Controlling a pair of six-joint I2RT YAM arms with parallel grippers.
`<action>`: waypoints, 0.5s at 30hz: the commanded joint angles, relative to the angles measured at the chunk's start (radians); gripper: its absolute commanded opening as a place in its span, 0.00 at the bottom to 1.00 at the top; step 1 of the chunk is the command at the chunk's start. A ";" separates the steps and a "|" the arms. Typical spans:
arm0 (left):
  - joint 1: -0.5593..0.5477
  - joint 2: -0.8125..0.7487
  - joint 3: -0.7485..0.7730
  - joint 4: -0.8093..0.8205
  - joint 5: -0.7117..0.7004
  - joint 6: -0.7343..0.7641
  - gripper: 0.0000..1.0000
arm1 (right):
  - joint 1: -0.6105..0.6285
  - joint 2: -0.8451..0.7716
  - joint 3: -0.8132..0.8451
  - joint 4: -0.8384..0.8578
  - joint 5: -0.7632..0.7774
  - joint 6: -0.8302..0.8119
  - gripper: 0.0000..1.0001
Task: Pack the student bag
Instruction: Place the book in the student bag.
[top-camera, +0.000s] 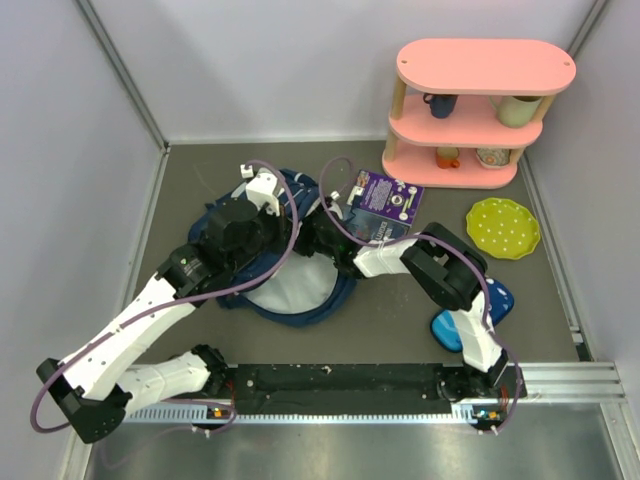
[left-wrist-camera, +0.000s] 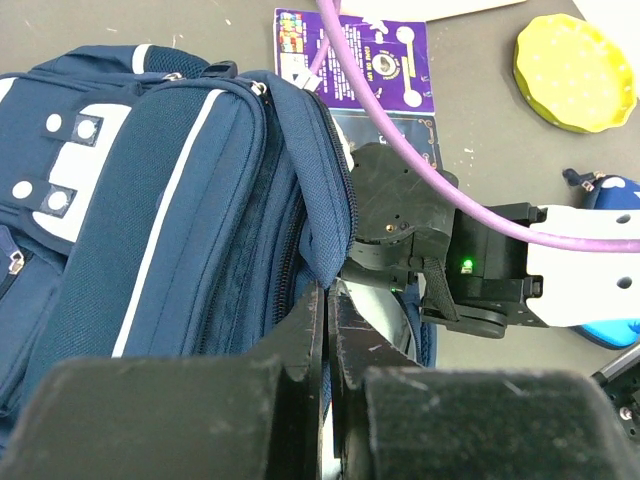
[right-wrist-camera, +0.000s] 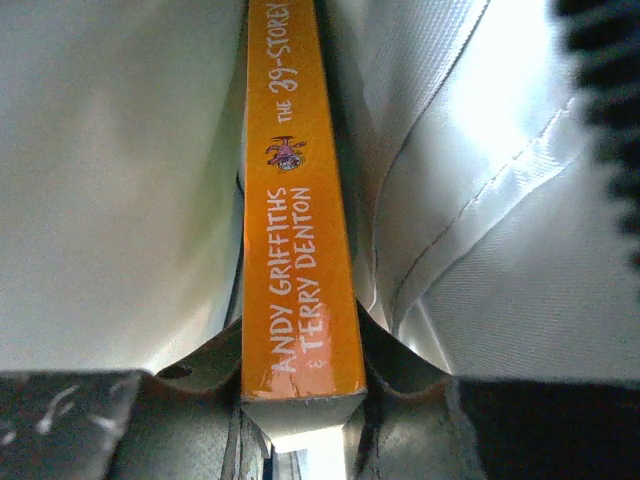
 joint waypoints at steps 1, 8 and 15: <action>0.016 -0.043 0.015 0.179 0.030 -0.023 0.00 | 0.022 -0.023 0.013 0.009 -0.065 -0.053 0.20; 0.035 -0.058 -0.007 0.173 0.031 -0.026 0.00 | 0.020 -0.060 -0.024 -0.060 -0.053 -0.070 0.57; 0.058 -0.064 -0.013 0.167 0.036 -0.026 0.00 | 0.020 -0.124 -0.099 -0.073 -0.043 -0.052 0.65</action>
